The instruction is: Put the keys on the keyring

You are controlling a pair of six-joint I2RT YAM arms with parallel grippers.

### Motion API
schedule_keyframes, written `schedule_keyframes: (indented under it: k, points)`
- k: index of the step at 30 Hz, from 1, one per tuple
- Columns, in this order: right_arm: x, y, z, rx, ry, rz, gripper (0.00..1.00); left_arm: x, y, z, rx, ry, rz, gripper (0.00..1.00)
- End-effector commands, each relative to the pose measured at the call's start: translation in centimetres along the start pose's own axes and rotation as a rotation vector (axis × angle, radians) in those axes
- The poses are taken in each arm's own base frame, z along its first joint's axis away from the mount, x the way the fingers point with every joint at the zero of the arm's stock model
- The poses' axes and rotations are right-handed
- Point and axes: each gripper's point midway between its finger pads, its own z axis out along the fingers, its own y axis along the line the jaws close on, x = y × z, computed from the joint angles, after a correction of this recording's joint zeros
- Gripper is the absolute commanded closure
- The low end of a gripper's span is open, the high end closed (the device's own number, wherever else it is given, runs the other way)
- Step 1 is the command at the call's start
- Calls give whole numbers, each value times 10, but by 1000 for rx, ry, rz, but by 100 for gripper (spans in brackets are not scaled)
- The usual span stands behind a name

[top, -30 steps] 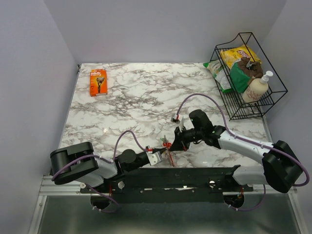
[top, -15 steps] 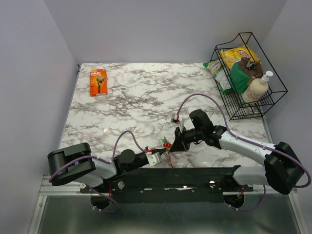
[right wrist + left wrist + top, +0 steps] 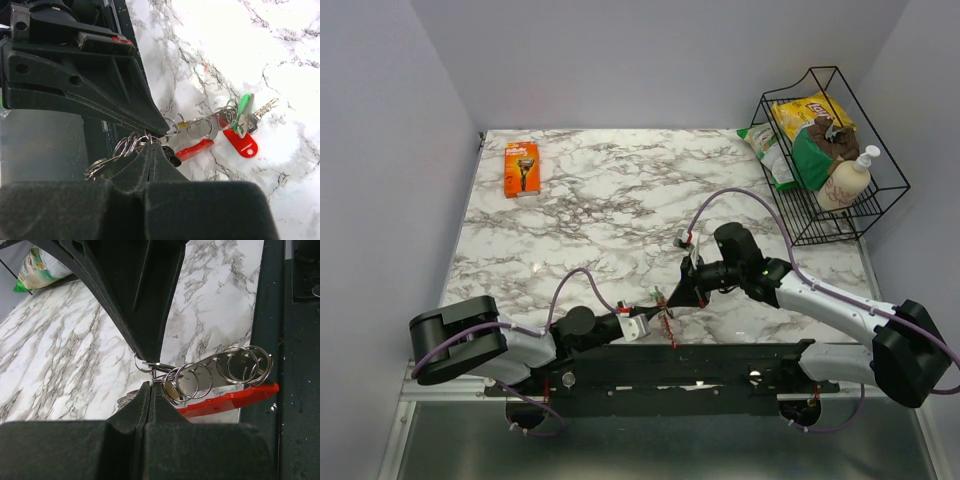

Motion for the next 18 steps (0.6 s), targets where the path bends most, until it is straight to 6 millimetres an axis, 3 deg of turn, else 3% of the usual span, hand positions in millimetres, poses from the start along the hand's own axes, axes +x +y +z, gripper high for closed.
schedule_keyframes:
  k: [1,6,13,14,16,18]
  points:
    - [4,-2,1,5,8,-11,99,-23,2,-50,-43,-176,8,100]
    - [-2,5,-3,-5,-16,-37,99,-19,5,-52,-63,-157,7,100]
    - [-3,6,-3,-13,-16,-40,99,-29,8,-54,-70,-183,22,100]
    - [-4,6,-3,-12,-20,-43,99,-18,6,-54,-60,-137,23,100]
    - [-12,9,-7,-3,-42,-61,99,-23,10,-58,-77,-156,29,100]
    - [-17,9,-10,12,-61,-76,99,-10,13,-59,-97,-95,41,100]
